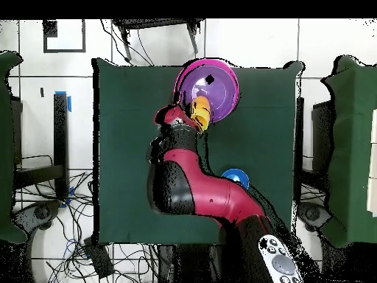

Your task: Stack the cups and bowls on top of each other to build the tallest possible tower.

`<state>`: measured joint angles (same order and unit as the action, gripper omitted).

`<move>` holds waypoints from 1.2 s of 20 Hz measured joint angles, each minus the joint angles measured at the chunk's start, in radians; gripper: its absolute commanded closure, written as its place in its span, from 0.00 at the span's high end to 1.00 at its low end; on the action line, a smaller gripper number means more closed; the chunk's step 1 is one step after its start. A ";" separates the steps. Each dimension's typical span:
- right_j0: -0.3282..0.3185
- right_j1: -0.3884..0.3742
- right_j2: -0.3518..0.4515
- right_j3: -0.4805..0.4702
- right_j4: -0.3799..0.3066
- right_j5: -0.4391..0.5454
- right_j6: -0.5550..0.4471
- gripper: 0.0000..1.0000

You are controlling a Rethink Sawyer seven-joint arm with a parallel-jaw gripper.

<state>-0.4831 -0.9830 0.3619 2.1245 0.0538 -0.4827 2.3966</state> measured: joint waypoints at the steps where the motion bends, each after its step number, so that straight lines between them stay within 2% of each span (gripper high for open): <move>1: -0.004 -0.005 0.004 0.002 0.000 0.000 0.000 1.00; 5: -0.025 -0.015 0.025 0.007 0.000 0.000 0.000 1.00; 16: -0.057 0.062 0.039 0.015 -0.027 0.000 0.000 1.00; 24: -0.060 0.081 0.042 0.032 -0.034 0.000 0.000 1.00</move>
<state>-0.5435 -0.9017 0.4041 2.1566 0.0195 -0.4825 2.3966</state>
